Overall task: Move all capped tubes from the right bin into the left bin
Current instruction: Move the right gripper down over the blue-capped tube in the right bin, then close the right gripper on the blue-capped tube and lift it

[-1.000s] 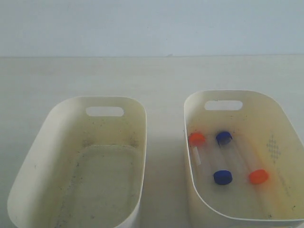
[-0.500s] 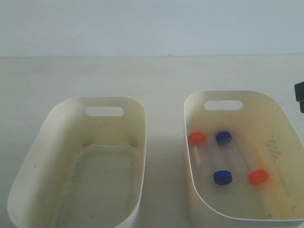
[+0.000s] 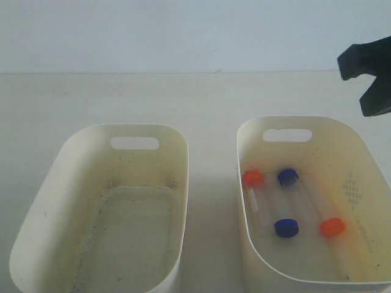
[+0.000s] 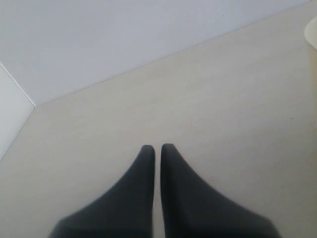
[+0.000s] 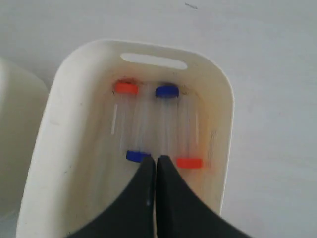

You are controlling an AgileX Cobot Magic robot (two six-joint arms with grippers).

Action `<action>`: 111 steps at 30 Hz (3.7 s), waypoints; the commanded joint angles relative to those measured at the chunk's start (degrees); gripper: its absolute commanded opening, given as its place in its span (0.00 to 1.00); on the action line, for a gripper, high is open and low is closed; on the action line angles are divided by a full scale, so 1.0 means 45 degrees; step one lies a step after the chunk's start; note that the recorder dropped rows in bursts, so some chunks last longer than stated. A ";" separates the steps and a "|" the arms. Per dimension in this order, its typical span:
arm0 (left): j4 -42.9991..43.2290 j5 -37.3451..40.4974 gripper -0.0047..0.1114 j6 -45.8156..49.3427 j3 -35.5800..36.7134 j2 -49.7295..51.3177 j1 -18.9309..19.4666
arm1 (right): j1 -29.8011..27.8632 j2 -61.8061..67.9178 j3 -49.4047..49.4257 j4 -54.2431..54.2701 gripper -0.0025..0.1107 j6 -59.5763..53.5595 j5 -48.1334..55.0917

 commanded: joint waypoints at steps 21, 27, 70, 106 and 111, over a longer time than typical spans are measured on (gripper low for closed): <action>-0.0036 -0.0039 0.08 -0.0121 -0.0046 0.0006 -0.0069 | 0.2186 0.6040 -0.1919 -0.1697 0.02 0.1023 0.1861; -0.0036 -0.0039 0.08 -0.0121 -0.0046 0.0006 -0.0069 | 0.2186 0.6009 -0.0458 -0.0799 0.02 0.1600 0.1861; -0.0036 -0.0039 0.08 -0.0121 -0.0046 0.0006 -0.0069 | 0.1186 0.6803 0.0581 0.0658 0.02 0.2140 -0.2068; -0.0036 -0.0039 0.08 -0.0121 -0.0046 0.0006 -0.0069 | 0.1187 0.7083 0.1652 -0.0673 0.11 0.0777 -0.4092; -0.0036 -0.0039 0.08 -0.0121 -0.0046 0.0006 -0.0069 | 0.1187 0.7083 0.1652 -0.0236 0.40 0.0378 -0.4101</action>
